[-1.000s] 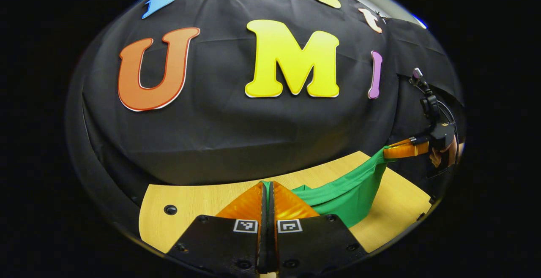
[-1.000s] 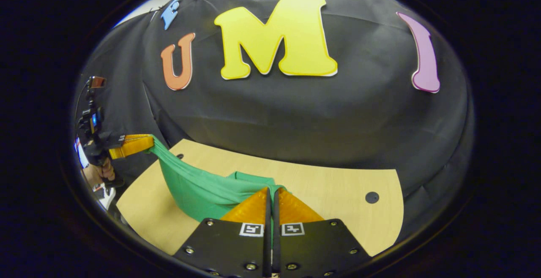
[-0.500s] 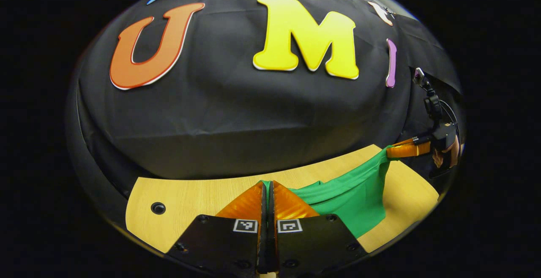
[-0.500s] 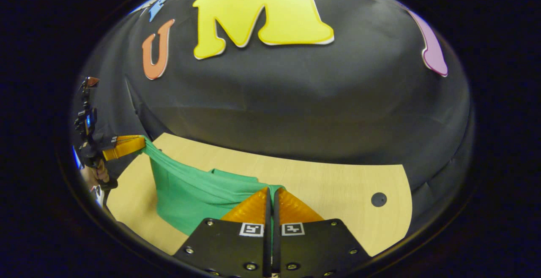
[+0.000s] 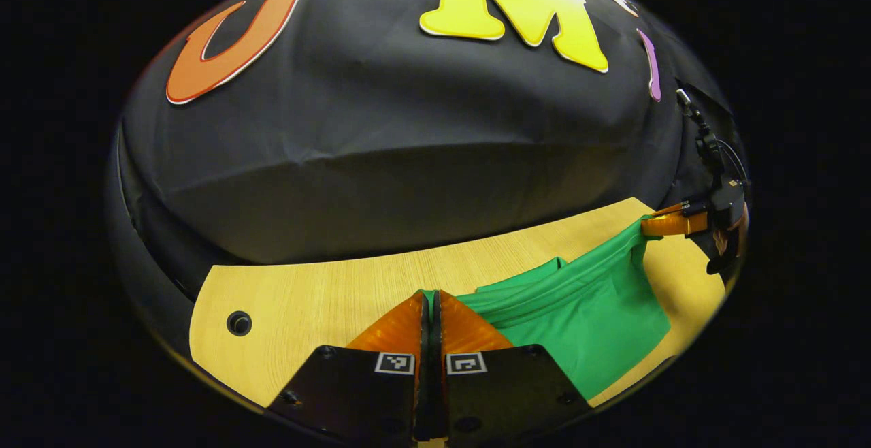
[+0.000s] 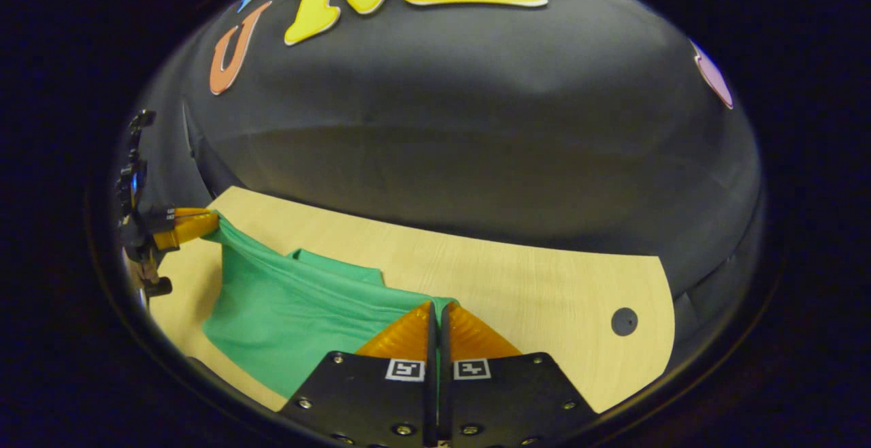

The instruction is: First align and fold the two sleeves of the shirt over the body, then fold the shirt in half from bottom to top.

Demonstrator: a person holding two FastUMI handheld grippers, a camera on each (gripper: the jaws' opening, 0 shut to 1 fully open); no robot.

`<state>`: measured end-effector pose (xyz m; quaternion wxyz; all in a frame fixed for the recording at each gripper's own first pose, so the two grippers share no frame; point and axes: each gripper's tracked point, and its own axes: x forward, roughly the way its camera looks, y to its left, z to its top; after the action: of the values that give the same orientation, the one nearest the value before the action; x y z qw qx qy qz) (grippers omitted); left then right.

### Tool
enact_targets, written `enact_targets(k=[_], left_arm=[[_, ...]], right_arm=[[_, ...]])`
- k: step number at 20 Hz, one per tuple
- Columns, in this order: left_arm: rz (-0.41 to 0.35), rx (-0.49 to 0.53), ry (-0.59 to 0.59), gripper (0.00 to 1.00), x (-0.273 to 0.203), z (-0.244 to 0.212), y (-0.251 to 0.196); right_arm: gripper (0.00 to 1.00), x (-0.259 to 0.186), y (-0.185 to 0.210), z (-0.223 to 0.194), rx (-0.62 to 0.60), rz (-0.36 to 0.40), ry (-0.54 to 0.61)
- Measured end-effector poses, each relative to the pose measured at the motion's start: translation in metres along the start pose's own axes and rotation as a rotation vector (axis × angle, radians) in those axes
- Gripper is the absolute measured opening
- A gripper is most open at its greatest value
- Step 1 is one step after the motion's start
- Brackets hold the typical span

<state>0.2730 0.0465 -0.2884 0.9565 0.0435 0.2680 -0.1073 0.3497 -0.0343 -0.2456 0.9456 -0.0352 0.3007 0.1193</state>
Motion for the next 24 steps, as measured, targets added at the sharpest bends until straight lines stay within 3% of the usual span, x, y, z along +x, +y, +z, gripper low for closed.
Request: enact_targets(k=[2,4,6,9,10,17,24], left_arm=[[0.009,0.006,0.008,0.00,0.009,-0.009,0.001],[0.040,0.004,0.022,0.05,0.018,-0.017,0.004],[0.029,-0.028,0.052,0.41,0.019,-0.029,0.000],[0.057,-0.070,0.046,0.98,0.012,-0.031,0.002],[0.066,-0.083,0.041,0.99,0.009,-0.030,0.004],[0.102,-0.156,-0.035,0.99,-0.048,-0.003,-0.001],[0.138,-0.140,-0.217,0.98,-0.158,0.063,-0.032]], right_arm=[[0.01,0.010,0.002,-0.004,-0.025,-0.023,0.012],[0.01,0.018,0.002,-0.008,-0.047,-0.045,0.029],[0.09,0.021,0.006,-0.011,-0.072,-0.045,0.029],[0.49,0.012,0.007,-0.004,-0.095,-0.077,-0.014],[0.61,0.006,0.006,-0.002,-0.100,-0.096,-0.033],[0.62,-0.059,0.005,0.020,-0.031,-0.184,-0.159],[0.63,-0.188,0.038,0.046,-0.010,-0.197,-0.328]])
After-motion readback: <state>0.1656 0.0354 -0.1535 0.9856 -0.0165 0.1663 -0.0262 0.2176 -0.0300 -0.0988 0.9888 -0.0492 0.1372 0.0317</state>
